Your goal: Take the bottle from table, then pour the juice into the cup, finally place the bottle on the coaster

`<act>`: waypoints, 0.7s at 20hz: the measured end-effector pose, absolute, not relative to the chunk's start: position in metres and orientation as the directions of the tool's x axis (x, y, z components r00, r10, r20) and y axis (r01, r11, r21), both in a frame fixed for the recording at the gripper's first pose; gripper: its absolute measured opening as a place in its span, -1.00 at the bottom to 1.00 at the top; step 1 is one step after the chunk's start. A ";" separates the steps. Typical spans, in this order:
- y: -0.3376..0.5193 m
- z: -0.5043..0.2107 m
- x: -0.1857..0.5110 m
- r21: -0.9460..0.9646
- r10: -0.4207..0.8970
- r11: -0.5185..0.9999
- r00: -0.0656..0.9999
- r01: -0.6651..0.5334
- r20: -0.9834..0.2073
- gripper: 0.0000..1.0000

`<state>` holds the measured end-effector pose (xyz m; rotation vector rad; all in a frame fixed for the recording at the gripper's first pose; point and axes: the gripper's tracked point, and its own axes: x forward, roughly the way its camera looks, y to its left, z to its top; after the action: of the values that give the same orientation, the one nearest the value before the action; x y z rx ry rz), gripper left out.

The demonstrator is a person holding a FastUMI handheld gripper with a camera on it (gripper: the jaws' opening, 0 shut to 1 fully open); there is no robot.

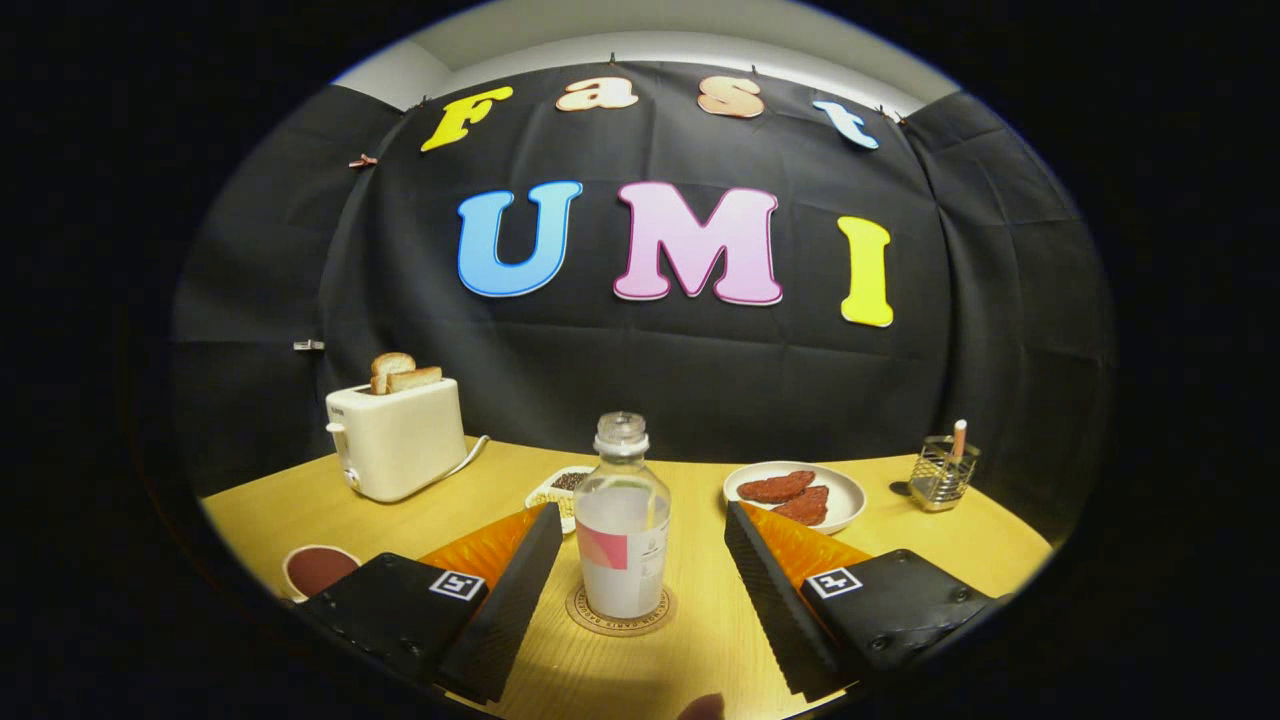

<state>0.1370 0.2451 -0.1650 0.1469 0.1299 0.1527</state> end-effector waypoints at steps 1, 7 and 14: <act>0.239 -0.156 0.130 0.157 0.148 0.979 0.982 -0.128 -0.121 1.00; 0.213 -0.090 0.094 0.131 0.101 0.987 0.992 -0.090 -0.078 0.99; 0.177 -0.025 0.061 0.061 0.101 0.993 0.994 -0.099 -0.034 0.94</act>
<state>0.0614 0.1766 -0.0253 0.0596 0.0369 0.1002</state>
